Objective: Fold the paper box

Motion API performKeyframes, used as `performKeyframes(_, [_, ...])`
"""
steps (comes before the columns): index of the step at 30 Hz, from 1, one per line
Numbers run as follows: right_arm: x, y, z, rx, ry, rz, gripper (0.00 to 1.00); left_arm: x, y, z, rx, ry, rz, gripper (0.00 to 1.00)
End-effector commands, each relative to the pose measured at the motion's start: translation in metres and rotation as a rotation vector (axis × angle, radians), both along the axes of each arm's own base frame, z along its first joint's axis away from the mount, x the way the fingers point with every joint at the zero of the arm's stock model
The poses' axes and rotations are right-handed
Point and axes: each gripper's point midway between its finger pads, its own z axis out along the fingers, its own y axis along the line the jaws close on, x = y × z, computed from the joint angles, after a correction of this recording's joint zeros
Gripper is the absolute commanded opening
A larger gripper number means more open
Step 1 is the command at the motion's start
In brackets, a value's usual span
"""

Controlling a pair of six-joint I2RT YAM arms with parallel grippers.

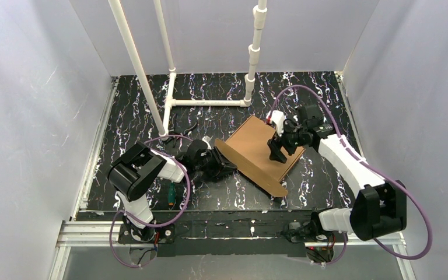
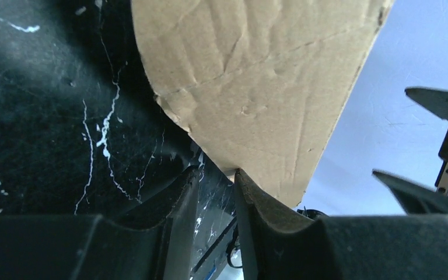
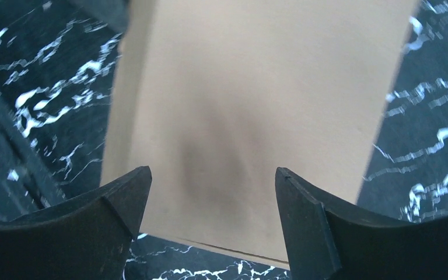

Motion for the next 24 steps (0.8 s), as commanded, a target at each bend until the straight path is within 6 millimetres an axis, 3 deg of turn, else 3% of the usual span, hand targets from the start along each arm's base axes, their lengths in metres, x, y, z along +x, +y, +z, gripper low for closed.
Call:
performKeyframes(1, [0.052,-0.026,0.006,0.088,0.020,-0.314,0.87,0.012,-0.008,0.009,-0.026,-0.027,0.005,0.28])
performKeyframes(5, [0.083,-0.048,0.000,0.119,0.018,-0.456,0.87,0.014,-0.009,0.012,-0.042,-0.042,0.005,0.30])
performKeyframes(10, [0.107,-0.049,-0.008,0.169,0.102,-0.516,0.88,0.017,-0.013,0.011,-0.054,-0.041,0.006,0.31])
performKeyframes(14, [0.125,-0.065,-0.019,0.197,0.167,-0.584,0.88,0.018,-0.014,0.012,-0.073,-0.040,0.010,0.36])
performKeyframes(19, [0.128,-0.077,-0.029,0.238,0.226,-0.608,0.88,0.004,-0.001,0.019,-0.096,-0.084,0.021,0.67])
performKeyframes(24, [0.118,-0.062,-0.041,0.309,0.316,-0.579,0.86,-0.002,0.000,0.024,-0.113,-0.093,0.032,0.71])
